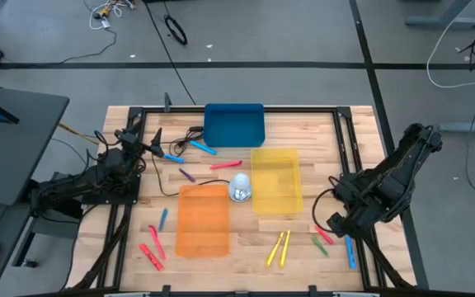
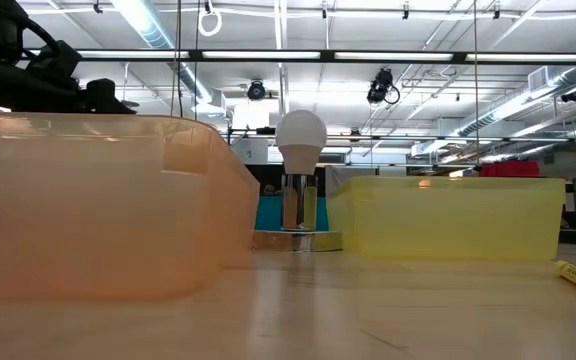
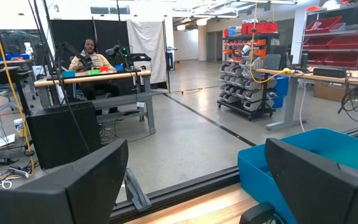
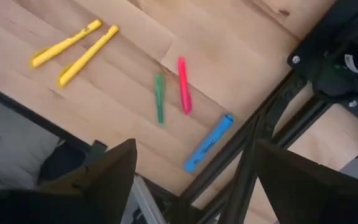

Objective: Pick & Place Markers
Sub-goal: Put the small pink pen into the yellow bin

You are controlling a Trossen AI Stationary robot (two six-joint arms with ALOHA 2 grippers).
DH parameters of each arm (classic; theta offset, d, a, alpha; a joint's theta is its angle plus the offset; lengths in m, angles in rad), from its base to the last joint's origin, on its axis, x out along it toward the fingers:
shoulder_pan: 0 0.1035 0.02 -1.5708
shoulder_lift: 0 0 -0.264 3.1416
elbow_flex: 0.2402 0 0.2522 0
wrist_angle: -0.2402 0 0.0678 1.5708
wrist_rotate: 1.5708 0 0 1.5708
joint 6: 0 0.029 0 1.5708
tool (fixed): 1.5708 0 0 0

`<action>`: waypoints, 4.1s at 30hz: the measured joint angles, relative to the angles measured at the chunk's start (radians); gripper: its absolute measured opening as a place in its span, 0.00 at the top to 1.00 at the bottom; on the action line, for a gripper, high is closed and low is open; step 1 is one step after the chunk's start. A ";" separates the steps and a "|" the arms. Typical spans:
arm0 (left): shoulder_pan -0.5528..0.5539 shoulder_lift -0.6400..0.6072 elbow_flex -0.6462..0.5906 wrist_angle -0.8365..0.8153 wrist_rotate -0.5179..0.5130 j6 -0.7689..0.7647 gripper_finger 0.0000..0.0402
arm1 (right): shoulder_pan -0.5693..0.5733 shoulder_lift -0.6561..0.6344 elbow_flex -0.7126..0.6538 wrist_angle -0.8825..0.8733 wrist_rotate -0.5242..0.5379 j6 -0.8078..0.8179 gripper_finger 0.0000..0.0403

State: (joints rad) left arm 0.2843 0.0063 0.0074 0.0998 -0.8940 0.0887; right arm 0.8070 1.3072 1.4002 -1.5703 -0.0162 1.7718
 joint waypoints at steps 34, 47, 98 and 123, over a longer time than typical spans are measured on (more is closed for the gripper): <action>0.000 0.000 0.000 0.000 0.000 0.000 0.05 | -0.003 0.027 -0.459 0.475 -0.054 -0.046 0.20; 0.000 0.000 0.000 0.000 0.000 0.000 0.05 | -0.003 0.027 -0.647 0.654 -0.063 -0.045 0.20; 0.000 0.000 0.000 0.000 0.000 0.000 0.05 | -0.018 0.189 -0.715 0.852 -0.098 -0.045 0.86; 0.000 0.000 0.000 0.000 0.000 0.000 0.05 | -0.075 0.128 -0.624 0.690 -0.106 -0.183 0.97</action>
State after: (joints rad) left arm 0.2842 0.0063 0.0071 0.1000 -0.8940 0.0887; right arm 0.7318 1.4353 0.7764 -0.8808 -0.1221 1.5883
